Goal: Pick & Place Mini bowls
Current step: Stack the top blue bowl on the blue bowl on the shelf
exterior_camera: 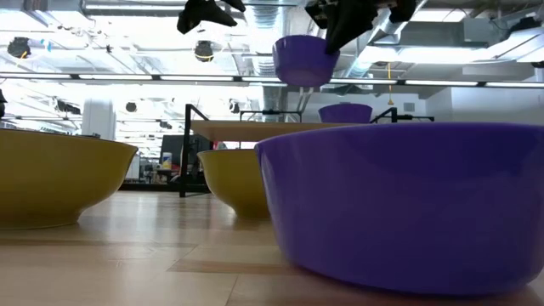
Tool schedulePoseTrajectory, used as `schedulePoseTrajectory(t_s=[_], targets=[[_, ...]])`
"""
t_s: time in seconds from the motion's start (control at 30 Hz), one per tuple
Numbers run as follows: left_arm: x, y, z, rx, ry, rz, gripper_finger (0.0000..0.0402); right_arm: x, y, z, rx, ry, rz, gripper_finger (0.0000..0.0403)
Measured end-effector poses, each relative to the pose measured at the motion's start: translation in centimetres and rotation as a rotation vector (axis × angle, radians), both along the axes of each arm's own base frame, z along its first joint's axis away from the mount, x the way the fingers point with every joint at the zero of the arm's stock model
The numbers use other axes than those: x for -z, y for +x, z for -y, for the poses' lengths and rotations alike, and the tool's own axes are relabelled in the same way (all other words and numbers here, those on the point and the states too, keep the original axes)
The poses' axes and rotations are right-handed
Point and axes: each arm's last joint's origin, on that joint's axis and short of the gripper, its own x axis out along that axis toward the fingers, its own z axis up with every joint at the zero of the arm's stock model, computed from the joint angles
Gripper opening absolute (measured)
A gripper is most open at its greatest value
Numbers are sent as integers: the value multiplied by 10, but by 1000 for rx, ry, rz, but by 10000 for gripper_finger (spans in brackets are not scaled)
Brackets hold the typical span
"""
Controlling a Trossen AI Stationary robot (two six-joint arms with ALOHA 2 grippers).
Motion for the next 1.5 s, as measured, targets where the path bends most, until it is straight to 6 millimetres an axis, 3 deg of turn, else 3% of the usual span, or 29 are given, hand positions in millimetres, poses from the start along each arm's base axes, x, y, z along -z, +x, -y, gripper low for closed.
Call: schedulePoseTrajectory(t_s=[0.53, 0.77, 0.97, 1.5], targets=[[0, 0, 0, 13, 43, -11, 154, -6, -38, 90, 433, -5, -29, 0], [0, 0, 0, 18, 75, -19, 154, -3, -54, 116, 599, 42, -47, 0], [0, 0, -1, -1, 83, -20, 154, -1, -57, 123, 631, 88, -52, 0], [0, 0, -2, -4, 83, -17, 154, 10, -47, 116, 597, 108, -71, 0]])
